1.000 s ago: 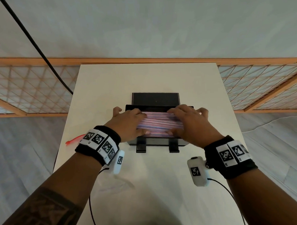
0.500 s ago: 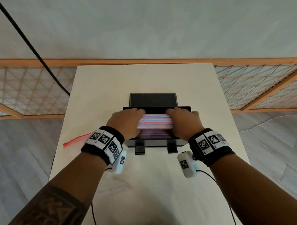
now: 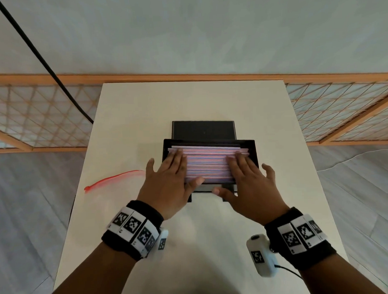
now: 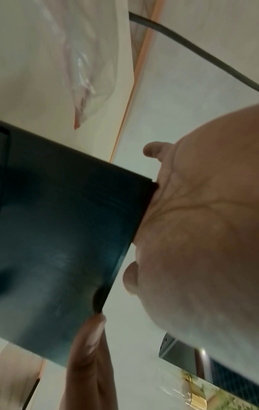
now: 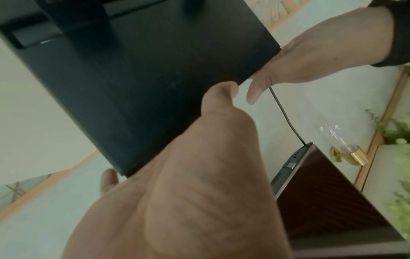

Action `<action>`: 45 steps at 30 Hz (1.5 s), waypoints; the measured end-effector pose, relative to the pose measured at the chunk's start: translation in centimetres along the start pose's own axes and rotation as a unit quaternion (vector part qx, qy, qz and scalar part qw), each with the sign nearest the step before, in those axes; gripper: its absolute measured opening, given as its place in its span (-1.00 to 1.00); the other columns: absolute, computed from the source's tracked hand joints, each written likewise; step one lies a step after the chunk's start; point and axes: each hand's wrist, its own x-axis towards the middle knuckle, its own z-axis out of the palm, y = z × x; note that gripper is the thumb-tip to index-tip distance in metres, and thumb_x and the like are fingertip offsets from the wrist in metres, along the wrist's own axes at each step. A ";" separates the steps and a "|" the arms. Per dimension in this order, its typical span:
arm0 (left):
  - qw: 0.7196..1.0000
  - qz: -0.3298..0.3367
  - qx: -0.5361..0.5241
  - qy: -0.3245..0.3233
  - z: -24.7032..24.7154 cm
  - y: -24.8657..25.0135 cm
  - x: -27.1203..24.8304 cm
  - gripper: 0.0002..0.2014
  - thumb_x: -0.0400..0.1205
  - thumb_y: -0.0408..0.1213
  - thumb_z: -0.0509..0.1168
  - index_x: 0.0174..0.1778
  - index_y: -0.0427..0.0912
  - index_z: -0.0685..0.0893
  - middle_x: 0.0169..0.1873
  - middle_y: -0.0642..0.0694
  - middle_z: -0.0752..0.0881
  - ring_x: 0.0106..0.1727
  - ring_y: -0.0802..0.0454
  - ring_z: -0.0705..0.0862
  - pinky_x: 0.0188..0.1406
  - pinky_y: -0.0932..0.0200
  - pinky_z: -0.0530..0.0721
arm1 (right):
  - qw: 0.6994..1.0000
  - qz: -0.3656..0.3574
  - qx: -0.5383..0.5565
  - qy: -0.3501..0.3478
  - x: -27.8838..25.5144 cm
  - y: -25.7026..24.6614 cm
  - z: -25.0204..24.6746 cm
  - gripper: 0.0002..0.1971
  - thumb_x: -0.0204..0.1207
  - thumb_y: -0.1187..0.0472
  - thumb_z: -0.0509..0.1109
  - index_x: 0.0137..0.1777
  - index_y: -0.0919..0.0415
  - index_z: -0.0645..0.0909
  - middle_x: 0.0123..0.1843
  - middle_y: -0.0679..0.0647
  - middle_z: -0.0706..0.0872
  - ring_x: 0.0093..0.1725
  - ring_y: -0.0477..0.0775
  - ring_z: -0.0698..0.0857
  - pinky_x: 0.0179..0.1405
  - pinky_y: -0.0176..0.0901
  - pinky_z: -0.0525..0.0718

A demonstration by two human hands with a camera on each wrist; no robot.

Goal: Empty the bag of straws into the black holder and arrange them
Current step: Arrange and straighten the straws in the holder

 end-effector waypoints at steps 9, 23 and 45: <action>0.986 0.017 0.008 0.168 0.4 -1.5 0.4 -0.36 0.76 0.10 -0.16 0.41 -0.14 0.70 0.48 -0.02 0.67 0.71 -0.06 0.39 0.60 -0.30 0.30 | 0.993 -0.015 0.033 0.115 0.2 0.7 0.8 -0.13 0.28 -0.49 0.37 0.52 -0.01 0.45 0.59 -0.09 0.50 0.59 -0.03 0.45 0.48 0.20 0.31; 0.725 -0.116 -0.658 0.167 1.1 -3.2 0.8 -0.15 0.54 0.56 -0.08 0.68 0.20 0.39 0.64 0.17 0.48 0.67 0.14 0.41 0.69 0.07 0.30 | 0.860 0.071 0.448 0.232 1.8 2.5 0.8 -0.50 0.73 -0.15 0.12 0.63 -0.02 0.36 0.59 -0.12 0.46 0.59 -0.11 0.42 0.55 0.18 0.49; 0.745 -0.102 -0.649 0.118 2.2 -4.7 0.8 -0.18 0.60 0.53 -0.07 0.73 0.20 0.28 0.69 0.16 0.39 0.72 0.16 0.31 0.78 -0.10 0.14 | 0.789 0.080 0.582 0.181 1.7 2.5 0.1 -0.48 0.77 -0.14 -0.01 0.70 -0.09 0.27 0.62 -0.21 0.46 0.58 -0.30 0.41 0.65 -0.17 0.35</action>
